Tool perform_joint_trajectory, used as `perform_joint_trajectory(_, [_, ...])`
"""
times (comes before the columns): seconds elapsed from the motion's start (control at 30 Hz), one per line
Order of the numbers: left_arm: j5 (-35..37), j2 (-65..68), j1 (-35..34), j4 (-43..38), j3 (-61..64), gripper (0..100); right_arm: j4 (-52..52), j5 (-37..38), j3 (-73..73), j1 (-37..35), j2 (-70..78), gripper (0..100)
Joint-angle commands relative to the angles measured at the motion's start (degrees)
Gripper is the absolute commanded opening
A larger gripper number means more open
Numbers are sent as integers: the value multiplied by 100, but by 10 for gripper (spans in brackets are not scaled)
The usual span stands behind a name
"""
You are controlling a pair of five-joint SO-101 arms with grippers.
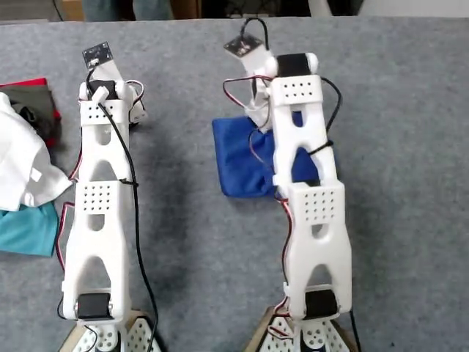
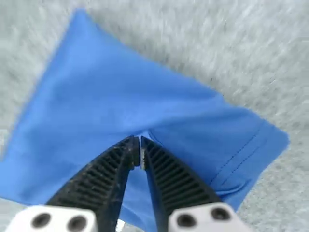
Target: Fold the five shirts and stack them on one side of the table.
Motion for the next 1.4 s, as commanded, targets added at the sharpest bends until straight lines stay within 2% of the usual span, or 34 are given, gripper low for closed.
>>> perform_joint_trajectory(0.0, [-53, -70, -215, -176, -180, 29, -237, 176, 40, 273, 189, 15])
perform_joint_trajectory(0.17, [-53, -70, -207, -176, -180, 29, -273, 176, 22, 633, 514, 15])
perform_joint_trajectory(0.27, [-53, -70, -207, -176, -180, 29, 70, 149, -22, 826, 567, 15])
perform_joint_trajectory(0.37, [-53, -70, -215, -176, -180, 29, 88, -97, 171, 1108, 382, 15])
perform_joint_trajectory(0.77, [-53, -70, -215, -185, -180, 29, 79, -123, 2571, 1864, -1657, 15])
perform_joint_trajectory(1.07, [-53, -70, -207, -176, -180, 29, -123, 712, 4215, 2857, -2580, 15])
perform_joint_trajectory(1.23, [-53, -70, -189, -176, -180, 29, -97, 905, 4418, 3420, -3011, 15])
perform_joint_trajectory(1.37, [-44, -70, -66, -167, -189, 29, 79, 826, 4523, 3710, -4013, 15])
